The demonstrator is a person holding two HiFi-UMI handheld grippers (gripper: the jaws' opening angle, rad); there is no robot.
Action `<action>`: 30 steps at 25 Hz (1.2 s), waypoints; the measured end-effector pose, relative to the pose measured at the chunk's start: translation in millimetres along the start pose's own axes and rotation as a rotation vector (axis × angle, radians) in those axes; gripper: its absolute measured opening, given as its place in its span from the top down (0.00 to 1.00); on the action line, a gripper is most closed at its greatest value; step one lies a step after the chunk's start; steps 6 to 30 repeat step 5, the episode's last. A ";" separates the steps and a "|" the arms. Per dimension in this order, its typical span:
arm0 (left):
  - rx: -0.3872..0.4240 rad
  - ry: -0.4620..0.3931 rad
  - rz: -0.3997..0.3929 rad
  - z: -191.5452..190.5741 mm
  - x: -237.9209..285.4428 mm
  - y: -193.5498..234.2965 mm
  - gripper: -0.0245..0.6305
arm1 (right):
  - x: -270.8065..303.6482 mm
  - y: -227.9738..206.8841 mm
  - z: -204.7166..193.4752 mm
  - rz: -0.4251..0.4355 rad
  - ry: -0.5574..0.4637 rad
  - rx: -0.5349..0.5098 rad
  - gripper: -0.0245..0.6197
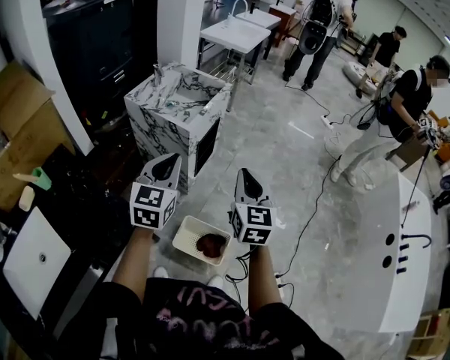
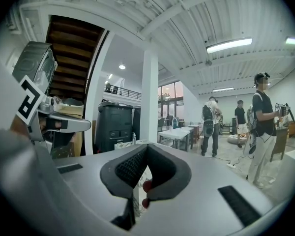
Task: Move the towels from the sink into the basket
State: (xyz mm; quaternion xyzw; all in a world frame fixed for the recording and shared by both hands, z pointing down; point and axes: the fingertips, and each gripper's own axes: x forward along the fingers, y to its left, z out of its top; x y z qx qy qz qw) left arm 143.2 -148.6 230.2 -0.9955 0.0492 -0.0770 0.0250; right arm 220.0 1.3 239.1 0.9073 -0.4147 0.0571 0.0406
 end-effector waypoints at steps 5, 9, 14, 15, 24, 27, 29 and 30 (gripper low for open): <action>-0.007 0.003 -0.019 0.7 0.5 -3.3 0.94 | -1.7 -6.9 -2.1 -0.016 -0.001 -0.004 0.94; -0.007 0.003 -0.019 0.7 0.5 -3.3 0.94 | -1.7 -6.9 -2.1 -0.016 -0.001 -0.004 0.94; -0.007 0.003 -0.019 0.7 0.5 -3.3 0.94 | -1.7 -6.9 -2.1 -0.016 -0.001 -0.004 0.94; -0.007 0.003 -0.019 0.7 0.5 -3.3 0.94 | -1.7 -6.9 -2.1 -0.016 -0.001 -0.004 0.94; -0.007 0.003 -0.019 0.7 0.5 -3.3 0.94 | -1.7 -6.9 -2.1 -0.016 -0.001 -0.004 0.94; -0.007 0.003 -0.019 0.7 0.5 -3.3 0.94 | -1.7 -6.9 -2.1 -0.016 -0.001 -0.004 0.94; -0.007 0.003 -0.019 0.7 0.5 -3.3 0.94 | -1.7 -6.9 -2.1 -0.016 -0.001 -0.004 0.94; -0.007 0.003 -0.019 0.7 0.5 -3.3 0.94 | -1.7 -6.9 -2.1 -0.016 -0.001 -0.004 0.94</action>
